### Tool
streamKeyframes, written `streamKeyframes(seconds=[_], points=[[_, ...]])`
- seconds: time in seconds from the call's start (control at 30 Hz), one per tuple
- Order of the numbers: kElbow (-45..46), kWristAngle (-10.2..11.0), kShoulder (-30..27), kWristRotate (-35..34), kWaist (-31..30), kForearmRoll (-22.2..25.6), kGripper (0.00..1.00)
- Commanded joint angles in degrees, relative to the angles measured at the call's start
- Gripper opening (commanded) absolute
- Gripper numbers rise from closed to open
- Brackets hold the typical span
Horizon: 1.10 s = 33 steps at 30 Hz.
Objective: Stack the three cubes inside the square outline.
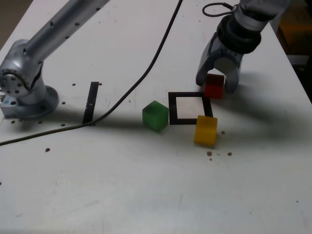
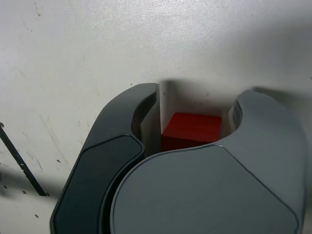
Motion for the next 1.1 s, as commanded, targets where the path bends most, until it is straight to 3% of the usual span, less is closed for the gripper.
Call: streamKeyframes(seconds=[0.0,0.6,0.9,1.07], points=[[-0.14,-0.18,0.06,-0.2,0.25,0.06,0.41],[0.33,-4.25,-0.7,0.26,1.93,-2.3,0.37],[3.51,-0.98,-6.47,-1.31,2.01,-1.98,0.37],[6.85,-0.42,-9.54,-1.56,2.22,-1.58,0.37]])
